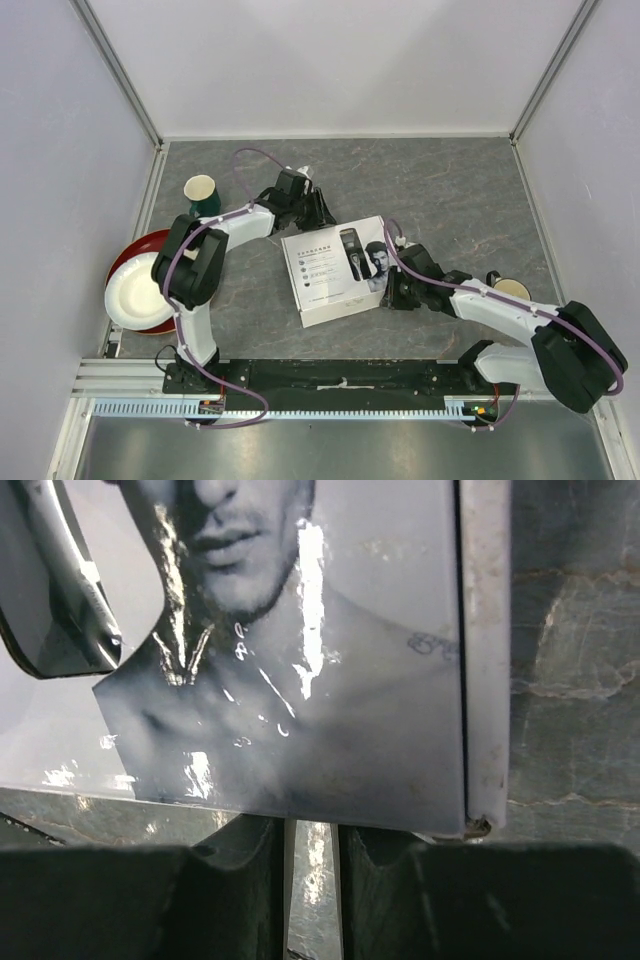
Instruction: Sort the hair-cutting tools
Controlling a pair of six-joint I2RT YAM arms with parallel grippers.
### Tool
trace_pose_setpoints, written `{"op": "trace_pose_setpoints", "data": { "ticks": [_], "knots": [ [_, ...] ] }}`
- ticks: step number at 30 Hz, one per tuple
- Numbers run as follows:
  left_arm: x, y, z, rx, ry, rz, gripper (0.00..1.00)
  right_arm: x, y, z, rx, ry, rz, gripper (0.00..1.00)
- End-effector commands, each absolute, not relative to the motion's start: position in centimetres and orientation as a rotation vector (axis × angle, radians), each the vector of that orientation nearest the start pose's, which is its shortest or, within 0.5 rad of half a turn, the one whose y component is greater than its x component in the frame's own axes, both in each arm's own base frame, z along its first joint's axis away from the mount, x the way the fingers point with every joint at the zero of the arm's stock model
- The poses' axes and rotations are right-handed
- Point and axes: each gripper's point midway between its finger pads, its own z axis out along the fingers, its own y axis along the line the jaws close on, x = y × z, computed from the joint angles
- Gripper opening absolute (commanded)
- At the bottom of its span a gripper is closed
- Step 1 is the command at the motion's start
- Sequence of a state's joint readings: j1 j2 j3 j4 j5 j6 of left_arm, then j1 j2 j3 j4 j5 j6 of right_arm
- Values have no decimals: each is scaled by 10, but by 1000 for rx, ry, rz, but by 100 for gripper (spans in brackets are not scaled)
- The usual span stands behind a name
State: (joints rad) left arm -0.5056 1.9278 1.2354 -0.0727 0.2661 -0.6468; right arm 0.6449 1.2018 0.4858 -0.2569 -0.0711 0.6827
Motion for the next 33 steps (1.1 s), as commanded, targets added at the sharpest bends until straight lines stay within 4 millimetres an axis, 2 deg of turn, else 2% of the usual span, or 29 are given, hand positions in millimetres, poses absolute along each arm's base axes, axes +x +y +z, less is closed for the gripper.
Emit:
{"op": "trace_pose_setpoints", "data": {
  "ticks": [1,4,5,9,11,14,16,19,22,27,30,33],
  "knots": [
    [347,-291,55,-11,2564,-897,43,241,201,50,65,2472,590,25],
    [342,-286,60,-25,2550,-904,43,257,207,56,73,2449,626,25],
    [337,-282,56,-32,2563,-898,43,264,210,58,75,2449,633,24],
    [328,-275,60,-46,2560,-899,42,282,207,64,92,2426,649,24],
    [323,-269,62,-48,2553,-894,42,285,207,65,97,2429,673,24],
    [326,-255,67,-74,2525,-877,43,284,193,64,160,2438,693,23],
    [330,-242,69,-115,2508,-875,43,283,181,65,209,2435,688,23],
    [339,-234,78,-135,2472,-884,44,277,167,66,251,2432,670,23],
    [342,-233,77,-140,2473,-890,44,276,156,65,286,2419,635,24],
    [346,-232,71,-161,2487,-893,44,287,138,60,368,2410,549,24],
    [348,-234,72,-159,2487,-920,44,295,135,48,396,2432,521,24],
    [346,-240,72,-132,2495,-968,44,303,143,41,403,2420,582,23]
  ]
}}
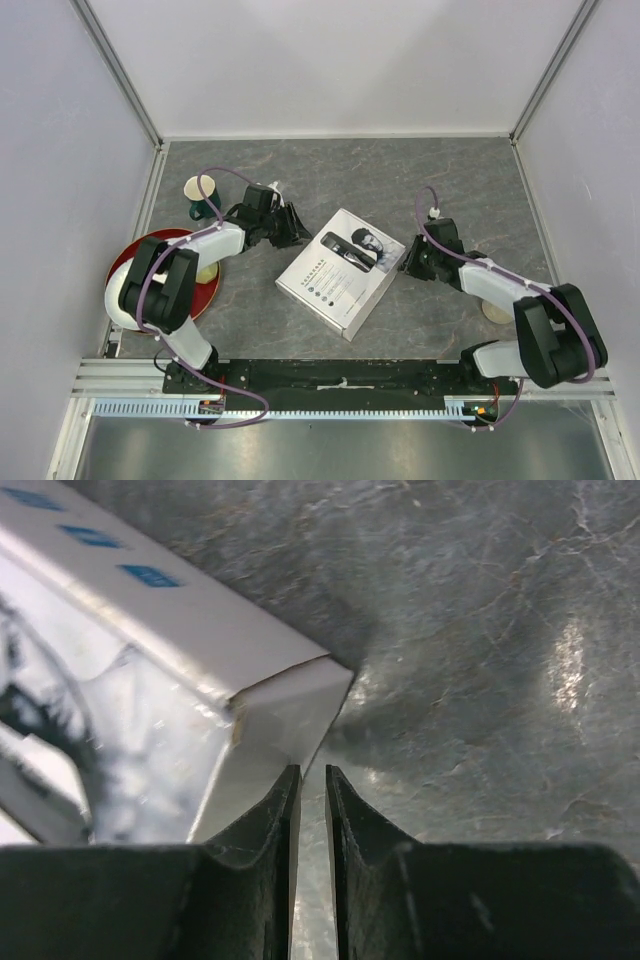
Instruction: Sort the hair-cutting tools
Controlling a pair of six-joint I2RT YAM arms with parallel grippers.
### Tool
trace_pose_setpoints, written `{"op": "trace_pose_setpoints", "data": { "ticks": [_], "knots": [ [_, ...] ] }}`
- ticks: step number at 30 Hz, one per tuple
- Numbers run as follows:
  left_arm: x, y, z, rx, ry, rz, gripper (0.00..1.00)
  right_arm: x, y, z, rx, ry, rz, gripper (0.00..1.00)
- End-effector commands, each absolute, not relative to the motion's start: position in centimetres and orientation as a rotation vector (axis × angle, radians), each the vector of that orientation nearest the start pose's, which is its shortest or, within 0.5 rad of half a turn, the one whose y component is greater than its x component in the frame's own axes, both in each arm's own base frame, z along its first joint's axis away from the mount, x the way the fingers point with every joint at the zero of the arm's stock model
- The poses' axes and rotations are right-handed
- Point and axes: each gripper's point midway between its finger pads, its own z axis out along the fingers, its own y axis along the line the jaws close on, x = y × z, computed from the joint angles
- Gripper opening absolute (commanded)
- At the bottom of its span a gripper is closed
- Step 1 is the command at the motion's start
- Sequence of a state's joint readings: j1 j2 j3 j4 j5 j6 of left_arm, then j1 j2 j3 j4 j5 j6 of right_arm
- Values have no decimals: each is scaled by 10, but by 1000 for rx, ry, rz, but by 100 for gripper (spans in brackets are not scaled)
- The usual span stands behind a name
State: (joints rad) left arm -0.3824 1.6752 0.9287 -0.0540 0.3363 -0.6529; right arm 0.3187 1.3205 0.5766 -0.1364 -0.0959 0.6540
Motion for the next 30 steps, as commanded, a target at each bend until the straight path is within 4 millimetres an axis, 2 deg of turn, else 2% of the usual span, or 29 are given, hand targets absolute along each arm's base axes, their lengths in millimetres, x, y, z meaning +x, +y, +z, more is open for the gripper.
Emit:
{"op": "trace_pose_setpoints", "data": {
  "ticks": [1,4,8,13,17,18,20,21,22,23,24,25,27,30],
  "knots": [
    [346,-242,72,-124,2495,-981,44,309,148,42,391,2393,621,22],
    [342,-248,73,-91,2493,-1039,44,311,156,37,406,2385,681,22],
    [333,-264,75,-23,2478,-1199,44,312,168,36,395,2371,772,22],
    [322,-284,83,-19,2415,-1405,41,325,185,52,317,2290,882,20],
    [326,-288,84,-34,2401,-1389,41,337,186,62,288,2283,864,19],
    [326,-286,83,-51,2409,-1369,41,336,180,58,313,2311,814,19],
    [333,-279,79,-90,2415,-1287,41,342,172,65,336,2311,742,20],
    [333,-275,80,-100,2425,-1255,41,339,158,60,382,2342,642,24],
    [333,-272,78,-115,2434,-1220,41,342,150,64,407,2340,582,25],
    [339,-266,76,-139,2431,-1153,41,331,138,55,450,2405,500,24],
    [337,-260,72,-164,2458,-1110,43,336,124,62,492,2383,406,24],
    [340,-253,72,-184,2449,-1048,43,332,115,61,521,2394,349,24],
    [336,-241,66,-222,2486,-954,44,317,97,62,566,2411,260,25],
    [332,-225,63,-265,2492,-847,44,297,85,64,574,2398,215,27]
  ]
}}
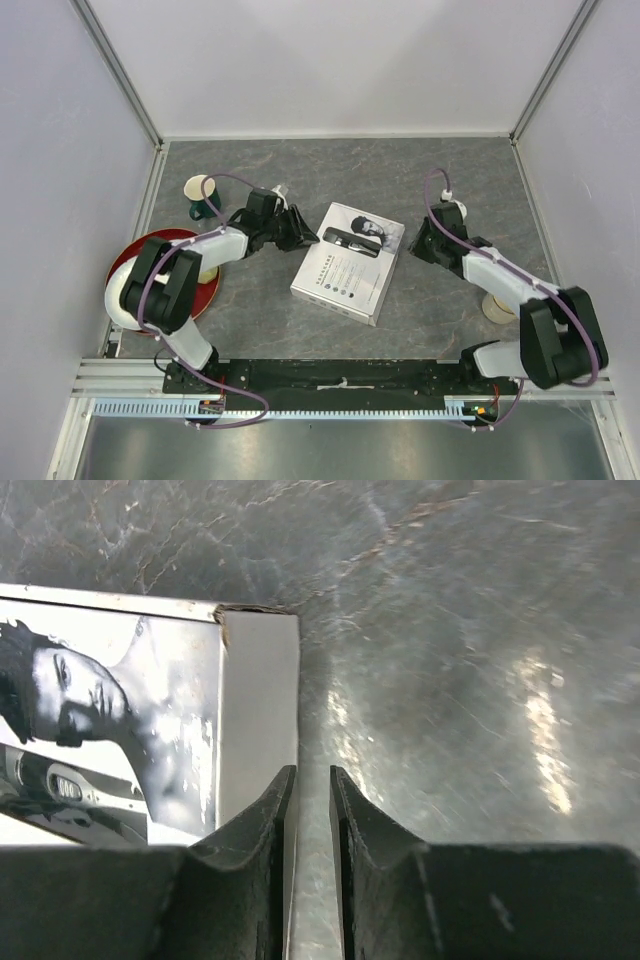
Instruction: Sort the hair-cutting tools
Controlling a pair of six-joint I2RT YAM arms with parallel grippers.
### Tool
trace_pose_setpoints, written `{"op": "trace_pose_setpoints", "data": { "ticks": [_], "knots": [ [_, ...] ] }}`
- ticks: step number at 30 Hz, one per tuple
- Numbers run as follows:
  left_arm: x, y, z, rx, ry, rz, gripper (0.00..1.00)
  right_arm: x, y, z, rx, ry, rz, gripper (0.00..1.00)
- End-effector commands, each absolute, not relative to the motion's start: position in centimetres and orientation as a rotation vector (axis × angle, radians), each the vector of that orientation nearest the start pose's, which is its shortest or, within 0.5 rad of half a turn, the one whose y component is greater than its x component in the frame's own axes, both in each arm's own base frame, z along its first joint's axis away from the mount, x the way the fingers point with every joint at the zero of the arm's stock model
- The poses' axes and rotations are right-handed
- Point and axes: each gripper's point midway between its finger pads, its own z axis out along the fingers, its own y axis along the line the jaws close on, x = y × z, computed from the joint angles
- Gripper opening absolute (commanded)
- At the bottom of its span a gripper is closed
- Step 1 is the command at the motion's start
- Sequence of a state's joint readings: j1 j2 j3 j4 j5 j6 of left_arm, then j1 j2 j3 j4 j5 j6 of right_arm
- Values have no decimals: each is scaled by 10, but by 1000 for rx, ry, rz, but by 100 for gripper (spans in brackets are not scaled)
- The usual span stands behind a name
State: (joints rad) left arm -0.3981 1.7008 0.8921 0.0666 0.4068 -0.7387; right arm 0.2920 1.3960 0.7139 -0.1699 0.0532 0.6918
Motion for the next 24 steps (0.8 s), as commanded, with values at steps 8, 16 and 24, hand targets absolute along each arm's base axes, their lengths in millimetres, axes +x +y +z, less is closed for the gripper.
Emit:
{"op": "trace_pose_setpoints", "data": {
  "ticks": [8,16,24],
  "knots": [
    [301,-204,57,-327,2484,-795,44,233,111,47,434,2570,457,26],
    [257,-205,40,-260,2581,-860,38,186,157,51,199,2634,842,21],
    [226,-207,26,-228,2659,-926,24,164,190,42,58,2669,981,21]
  ]
}}
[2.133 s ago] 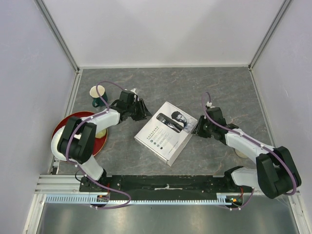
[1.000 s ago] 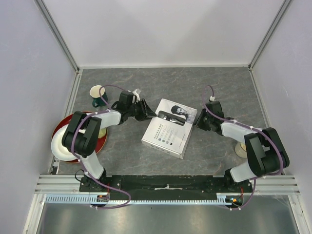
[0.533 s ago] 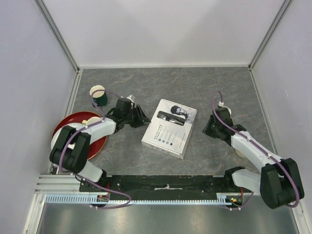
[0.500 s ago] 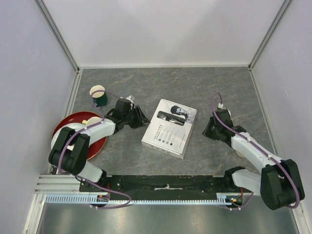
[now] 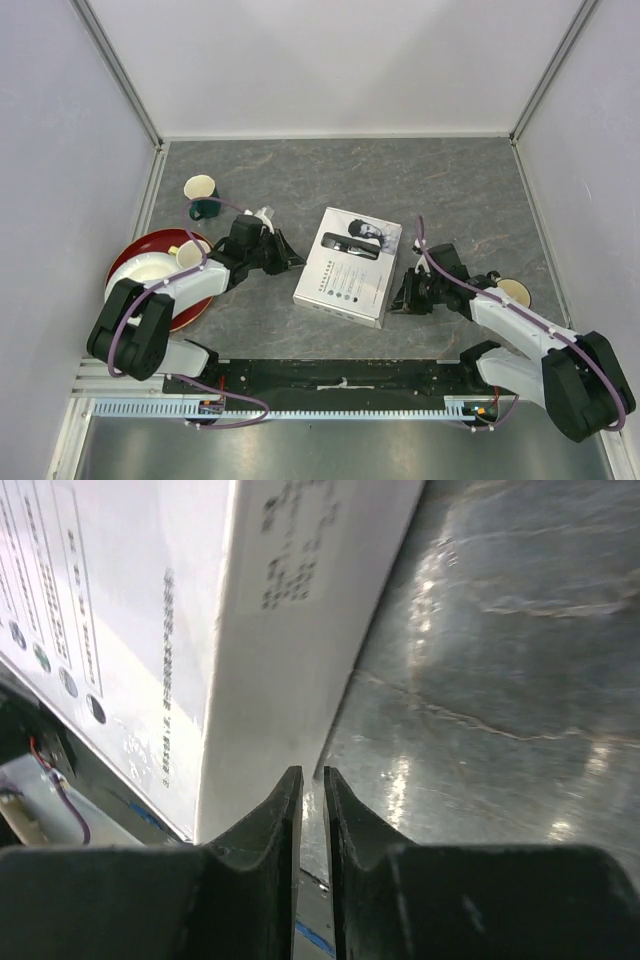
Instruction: Sort the hair-cutting tools
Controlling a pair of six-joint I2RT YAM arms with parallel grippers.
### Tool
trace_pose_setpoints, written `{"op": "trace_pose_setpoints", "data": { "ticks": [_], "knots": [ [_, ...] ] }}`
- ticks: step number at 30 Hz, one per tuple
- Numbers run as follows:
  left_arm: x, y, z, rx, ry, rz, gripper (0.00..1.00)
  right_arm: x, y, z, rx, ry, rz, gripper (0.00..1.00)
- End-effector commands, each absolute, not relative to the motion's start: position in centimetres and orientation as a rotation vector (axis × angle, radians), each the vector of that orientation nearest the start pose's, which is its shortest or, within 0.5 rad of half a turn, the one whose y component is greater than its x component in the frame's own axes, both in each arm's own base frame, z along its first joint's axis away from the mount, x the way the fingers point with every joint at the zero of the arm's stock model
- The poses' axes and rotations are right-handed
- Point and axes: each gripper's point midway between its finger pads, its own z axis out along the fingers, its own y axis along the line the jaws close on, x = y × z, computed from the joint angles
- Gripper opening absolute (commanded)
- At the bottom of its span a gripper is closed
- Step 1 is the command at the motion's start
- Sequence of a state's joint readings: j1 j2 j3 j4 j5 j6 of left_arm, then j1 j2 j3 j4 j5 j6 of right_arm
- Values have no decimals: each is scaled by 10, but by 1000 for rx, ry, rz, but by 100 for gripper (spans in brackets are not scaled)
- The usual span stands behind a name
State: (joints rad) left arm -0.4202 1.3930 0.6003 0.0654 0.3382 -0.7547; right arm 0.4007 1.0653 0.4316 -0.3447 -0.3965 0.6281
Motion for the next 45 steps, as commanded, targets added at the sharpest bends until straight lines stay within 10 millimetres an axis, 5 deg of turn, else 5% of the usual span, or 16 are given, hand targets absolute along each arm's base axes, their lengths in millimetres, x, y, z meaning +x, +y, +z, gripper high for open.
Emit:
{"op": "trace_pose_setpoints", "data": {
  "ticks": [1,9,22,26,28,30,31,36,40,45],
  "knots": [
    [224,-208,25,-228,2664,-933,24,160,194,42,37,2672,993,21],
    [206,-215,14,-225,2722,-948,22,154,210,33,43,2666,1081,21],
    [179,-248,19,-228,2706,-1062,22,162,235,54,210,2540,1332,21],
    [179,-244,17,-224,2703,-1016,22,168,222,48,227,2600,1163,21],
    [187,-232,18,-233,2705,-884,22,167,193,33,300,2679,896,23],
    [196,-214,19,-234,2689,-726,24,181,179,46,334,2649,753,26],
    [208,-215,38,-225,2619,-721,25,185,160,49,361,2624,614,31],
    [240,-191,85,-212,2423,-551,37,210,128,99,405,2477,394,50],
    [247,-181,113,-190,2343,-511,43,223,143,128,271,2418,475,73],
    [244,-183,144,-112,2263,-576,55,214,180,124,112,2469,678,81]
  ]
}}
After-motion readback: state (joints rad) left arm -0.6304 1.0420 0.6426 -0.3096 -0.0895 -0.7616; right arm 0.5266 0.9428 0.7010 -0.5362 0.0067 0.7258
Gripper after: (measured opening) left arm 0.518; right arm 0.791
